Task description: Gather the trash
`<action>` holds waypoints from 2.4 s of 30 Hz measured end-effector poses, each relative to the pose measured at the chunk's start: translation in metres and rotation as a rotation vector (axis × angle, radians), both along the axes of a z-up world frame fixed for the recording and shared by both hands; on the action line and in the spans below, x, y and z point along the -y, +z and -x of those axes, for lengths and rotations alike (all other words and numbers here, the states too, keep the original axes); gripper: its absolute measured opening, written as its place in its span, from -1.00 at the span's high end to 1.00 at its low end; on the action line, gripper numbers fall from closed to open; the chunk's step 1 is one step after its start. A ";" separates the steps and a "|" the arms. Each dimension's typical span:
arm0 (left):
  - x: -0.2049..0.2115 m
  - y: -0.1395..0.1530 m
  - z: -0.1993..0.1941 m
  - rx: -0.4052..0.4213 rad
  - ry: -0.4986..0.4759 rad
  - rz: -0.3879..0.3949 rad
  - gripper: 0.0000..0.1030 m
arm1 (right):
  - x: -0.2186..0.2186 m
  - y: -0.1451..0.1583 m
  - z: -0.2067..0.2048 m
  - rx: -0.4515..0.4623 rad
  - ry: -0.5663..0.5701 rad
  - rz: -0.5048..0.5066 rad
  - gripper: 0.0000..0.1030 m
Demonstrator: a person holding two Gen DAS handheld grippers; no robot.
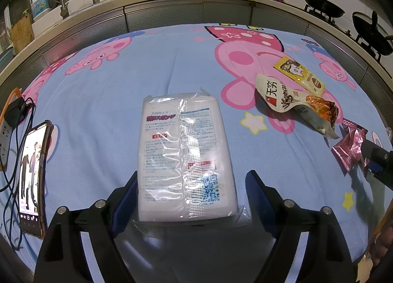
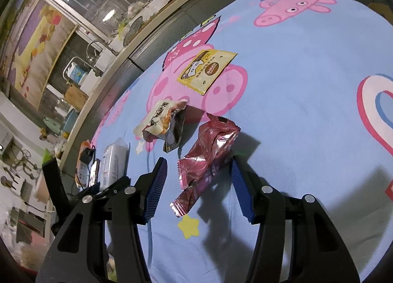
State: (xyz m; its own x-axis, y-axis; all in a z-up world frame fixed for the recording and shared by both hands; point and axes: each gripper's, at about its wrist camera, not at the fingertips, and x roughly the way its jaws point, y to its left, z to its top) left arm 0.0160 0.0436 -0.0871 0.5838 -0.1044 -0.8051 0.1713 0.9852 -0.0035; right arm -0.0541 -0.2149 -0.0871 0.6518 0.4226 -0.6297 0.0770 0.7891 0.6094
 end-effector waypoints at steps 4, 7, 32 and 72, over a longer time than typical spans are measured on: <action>0.000 0.000 0.000 0.000 0.001 0.000 -0.66 | 0.003 -0.001 -0.001 -0.002 -0.002 -0.023 -0.02; -0.002 -0.002 -0.001 -0.003 0.003 0.000 -0.69 | 0.006 -0.003 -0.002 -0.004 -0.005 -0.046 -0.02; -0.020 0.004 -0.003 -0.036 -0.046 0.095 -0.55 | 0.019 -0.005 0.003 0.005 -0.002 -0.081 0.00; 0.458 0.077 -0.040 -0.123 -0.966 0.257 -0.21 | 0.349 0.030 0.093 0.215 -0.641 0.052 0.99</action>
